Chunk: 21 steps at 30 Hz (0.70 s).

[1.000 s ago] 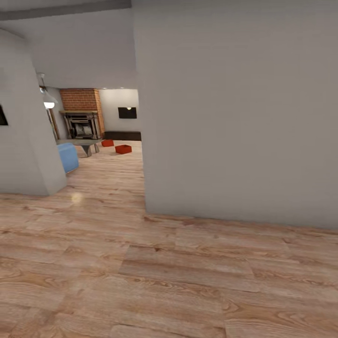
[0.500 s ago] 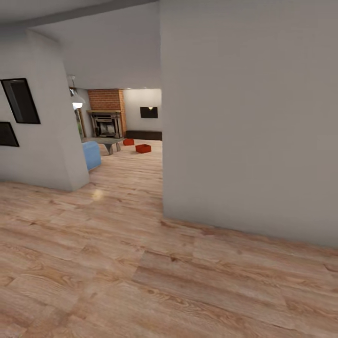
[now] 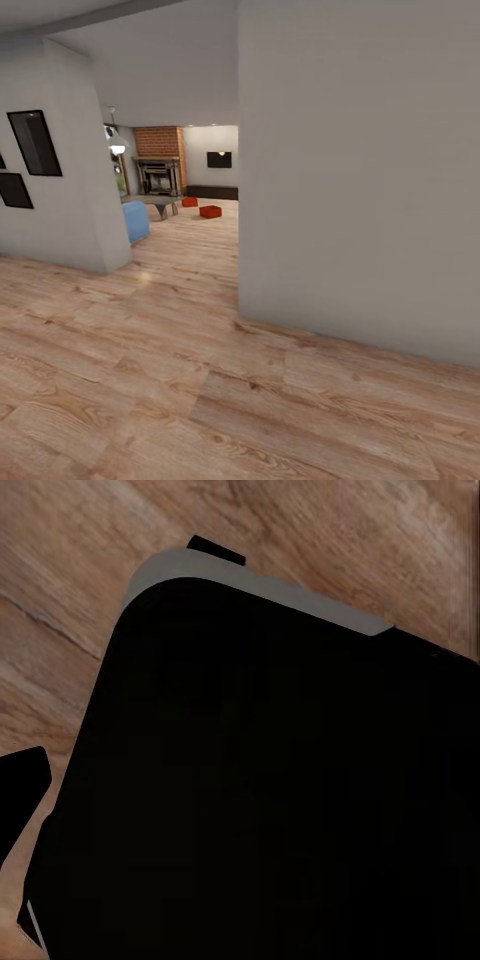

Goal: Move the two storage containers from the living room to the garage. In the garage, place one container on the floor and stack the other container on top of it (either order is fine).

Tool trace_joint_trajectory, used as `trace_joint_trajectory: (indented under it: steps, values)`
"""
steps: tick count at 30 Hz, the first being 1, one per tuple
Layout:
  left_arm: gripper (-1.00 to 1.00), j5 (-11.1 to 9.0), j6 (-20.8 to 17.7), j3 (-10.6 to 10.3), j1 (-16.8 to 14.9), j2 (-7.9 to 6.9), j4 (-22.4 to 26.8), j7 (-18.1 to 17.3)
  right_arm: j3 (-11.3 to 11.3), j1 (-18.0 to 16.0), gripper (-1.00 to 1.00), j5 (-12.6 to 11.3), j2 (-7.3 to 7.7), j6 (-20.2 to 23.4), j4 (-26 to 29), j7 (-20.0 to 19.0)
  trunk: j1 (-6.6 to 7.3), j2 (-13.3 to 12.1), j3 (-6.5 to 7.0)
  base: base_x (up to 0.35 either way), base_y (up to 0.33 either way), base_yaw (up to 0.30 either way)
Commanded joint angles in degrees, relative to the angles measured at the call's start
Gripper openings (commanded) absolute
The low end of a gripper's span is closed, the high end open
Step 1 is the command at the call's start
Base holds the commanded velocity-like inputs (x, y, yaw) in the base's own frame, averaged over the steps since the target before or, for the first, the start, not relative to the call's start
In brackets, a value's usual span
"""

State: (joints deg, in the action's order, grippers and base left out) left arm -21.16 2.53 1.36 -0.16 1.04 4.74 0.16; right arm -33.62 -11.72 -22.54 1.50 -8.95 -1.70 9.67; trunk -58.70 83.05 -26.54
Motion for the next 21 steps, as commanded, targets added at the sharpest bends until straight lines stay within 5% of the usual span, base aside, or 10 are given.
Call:
trace_joint_trajectory:
  steps: [1,12,21]
  values:
    - [1.00,-0.20,0.15,0.12,-0.02,0.02,0.00,0.02,-0.48,-0.06,1.00,-0.50,-0.05,-0.29,-0.18,-0.01,-0.03,0.02,-0.06,0.322,0.000,0.001]
    - [1.00,-0.29,0.19,0.21,-0.02,0.02,0.00,0.02,-0.42,-0.06,1.00,-0.56,-0.12,-0.28,-0.21,-0.01,-0.03,0.02,-0.06,0.322,0.000,0.014]
    - [1.00,-0.29,0.19,0.17,-0.02,0.02,0.00,0.02,-0.40,-0.06,1.00,-0.57,0.08,-0.42,-0.19,0.30,-0.03,0.02,-0.06,0.322,0.000,0.231]
